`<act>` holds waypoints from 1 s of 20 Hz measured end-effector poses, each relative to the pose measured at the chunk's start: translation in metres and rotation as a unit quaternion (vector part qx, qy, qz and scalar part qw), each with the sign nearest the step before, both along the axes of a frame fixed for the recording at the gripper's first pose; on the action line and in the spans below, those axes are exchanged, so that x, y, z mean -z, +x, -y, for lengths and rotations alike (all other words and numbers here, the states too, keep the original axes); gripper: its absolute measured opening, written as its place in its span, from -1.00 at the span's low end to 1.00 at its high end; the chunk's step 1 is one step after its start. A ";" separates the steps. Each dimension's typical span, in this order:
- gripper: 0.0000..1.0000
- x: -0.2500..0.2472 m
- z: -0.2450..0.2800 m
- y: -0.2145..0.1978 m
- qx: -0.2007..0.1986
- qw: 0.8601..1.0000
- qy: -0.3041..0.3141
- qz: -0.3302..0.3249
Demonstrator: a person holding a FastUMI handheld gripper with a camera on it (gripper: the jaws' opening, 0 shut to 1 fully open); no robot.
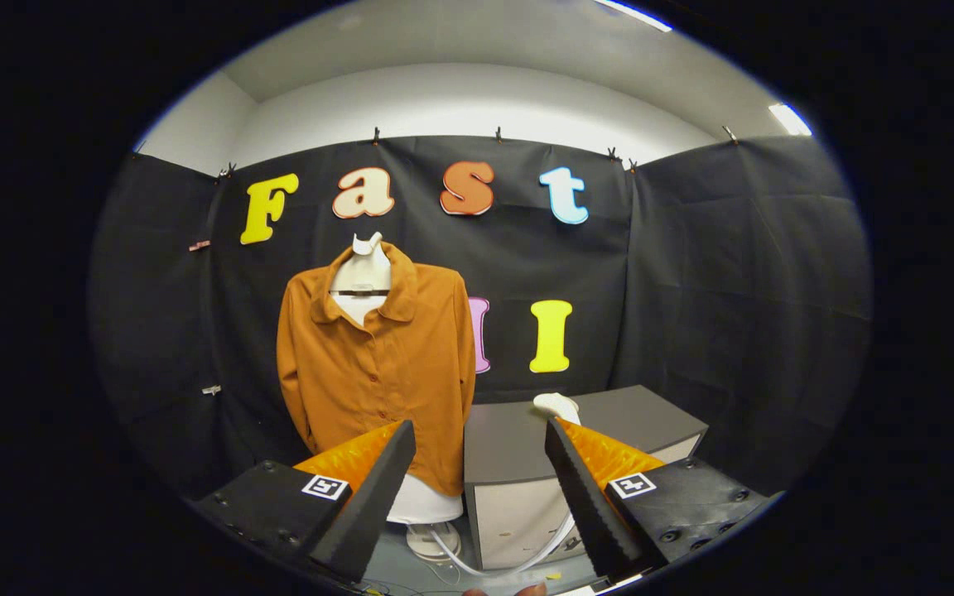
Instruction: Iron the clothes twice with a garment steamer, once on the left side and once on the right side.
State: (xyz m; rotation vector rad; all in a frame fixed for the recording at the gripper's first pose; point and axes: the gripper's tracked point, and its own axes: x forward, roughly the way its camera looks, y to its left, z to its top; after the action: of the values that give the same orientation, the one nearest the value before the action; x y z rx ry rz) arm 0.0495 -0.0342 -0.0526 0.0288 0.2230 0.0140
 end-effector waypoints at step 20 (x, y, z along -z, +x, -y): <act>1.00 0.206 0.153 0.184 0.014 0.952 0.016 -0.305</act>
State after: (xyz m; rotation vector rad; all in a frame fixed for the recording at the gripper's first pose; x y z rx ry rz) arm 0.2340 -0.1870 -0.2591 0.0684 0.8430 -0.0204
